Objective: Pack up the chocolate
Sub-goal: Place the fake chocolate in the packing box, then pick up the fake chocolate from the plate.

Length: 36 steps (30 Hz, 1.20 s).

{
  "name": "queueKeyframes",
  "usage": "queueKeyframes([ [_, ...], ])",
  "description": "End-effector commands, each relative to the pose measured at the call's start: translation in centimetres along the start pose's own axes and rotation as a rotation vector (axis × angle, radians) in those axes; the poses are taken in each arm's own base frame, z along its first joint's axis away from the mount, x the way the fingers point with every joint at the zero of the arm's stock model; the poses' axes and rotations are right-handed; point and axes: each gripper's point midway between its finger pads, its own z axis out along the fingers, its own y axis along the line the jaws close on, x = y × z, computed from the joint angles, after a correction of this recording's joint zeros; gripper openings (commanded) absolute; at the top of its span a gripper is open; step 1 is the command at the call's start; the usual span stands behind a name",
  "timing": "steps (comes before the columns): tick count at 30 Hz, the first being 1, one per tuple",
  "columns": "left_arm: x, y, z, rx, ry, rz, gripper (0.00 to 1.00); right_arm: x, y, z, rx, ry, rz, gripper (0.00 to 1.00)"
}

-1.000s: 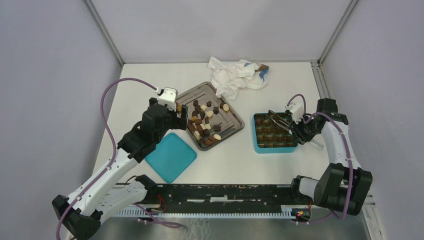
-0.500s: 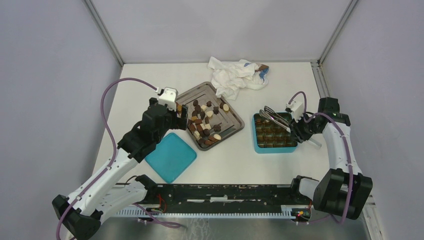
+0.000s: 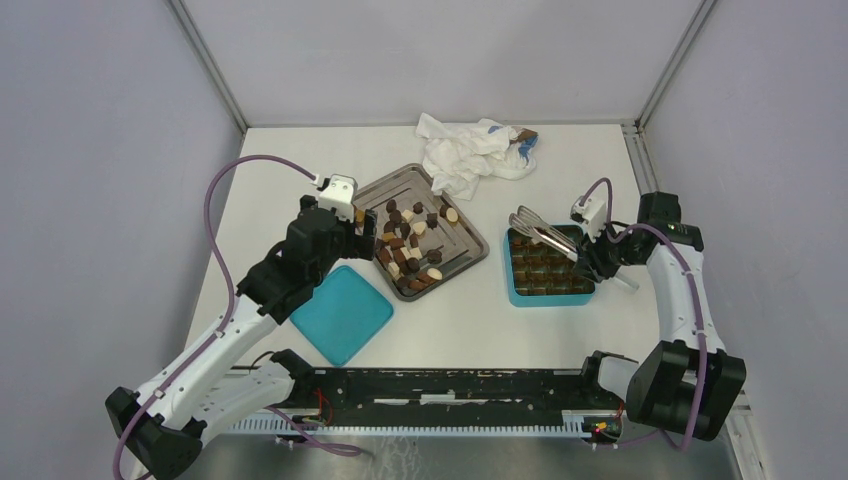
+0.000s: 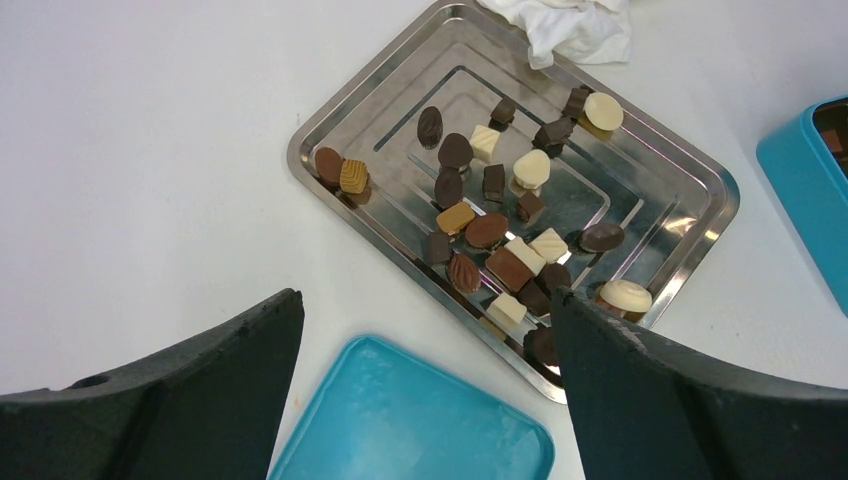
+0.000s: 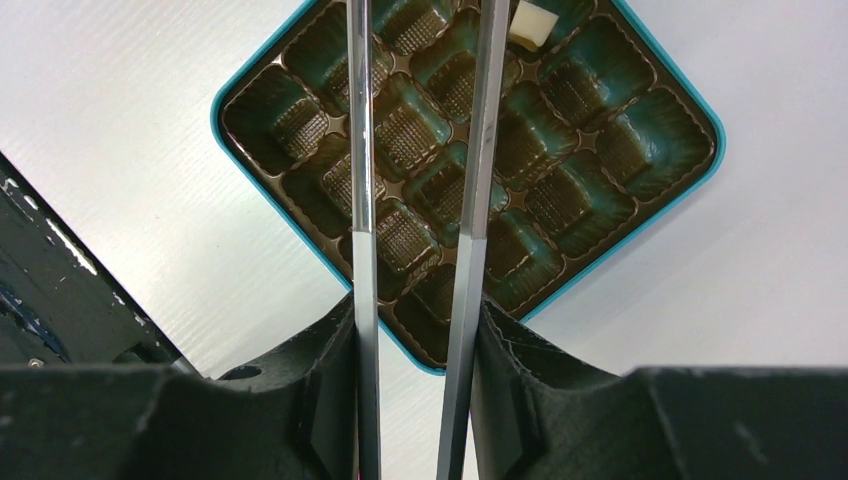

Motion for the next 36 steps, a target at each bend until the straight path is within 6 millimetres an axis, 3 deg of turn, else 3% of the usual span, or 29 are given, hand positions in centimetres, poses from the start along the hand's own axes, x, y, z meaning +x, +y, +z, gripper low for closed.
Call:
queueKeyframes([
  [1,-0.6,0.1,0.1,0.004,-0.024,0.037,0.98,-2.7,0.0,-0.9,-0.005,-0.081,-0.078,0.41],
  [21,-0.6,0.2,0.2,0.003,-0.024,0.037,0.97,-4.6,2.1,1.5,-0.089,-0.087,-0.135,0.41],
  [36,-0.6,0.3,0.2,-0.003,-0.023,0.034,0.97,-7.3,5.2,4.0,-0.171,-0.072,-0.256,0.41],
])
